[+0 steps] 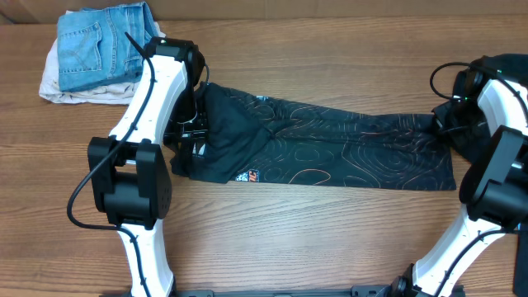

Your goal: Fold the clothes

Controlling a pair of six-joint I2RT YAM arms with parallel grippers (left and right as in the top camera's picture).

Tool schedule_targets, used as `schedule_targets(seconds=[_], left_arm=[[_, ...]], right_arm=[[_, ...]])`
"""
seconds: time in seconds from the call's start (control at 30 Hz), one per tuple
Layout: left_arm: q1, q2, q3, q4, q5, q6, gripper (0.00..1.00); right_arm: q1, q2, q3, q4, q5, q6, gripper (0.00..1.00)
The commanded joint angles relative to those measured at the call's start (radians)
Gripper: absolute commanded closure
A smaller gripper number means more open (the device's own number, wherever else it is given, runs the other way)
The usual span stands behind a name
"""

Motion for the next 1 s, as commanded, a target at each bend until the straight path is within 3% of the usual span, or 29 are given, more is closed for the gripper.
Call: schedule_targets(seconds=[0.0, 0.17, 0.27, 0.97], left_arm=[[-0.001, -0.008, -0.005, 0.002, -0.009, 0.010, 0.57], [-0.001, -0.008, -0.005, 0.008, -0.008, 0.016, 0.57], [-0.001, -0.008, -0.005, 0.013, -0.008, 0.015, 0.57], [-0.001, -0.008, -0.005, 0.026, -0.008, 0.015, 0.52]], right_arm=[[-0.023, 0.007, 0.059, -0.043, 0.005, 0.005, 0.86], [-0.035, 0.007, 0.140, -0.145, 0.022, -0.010, 0.86], [-0.035, 0.007, 0.163, -0.182, 0.053, -0.014, 0.96], [-0.034, 0.007, 0.163, -0.448, 0.203, -0.070, 0.96]])
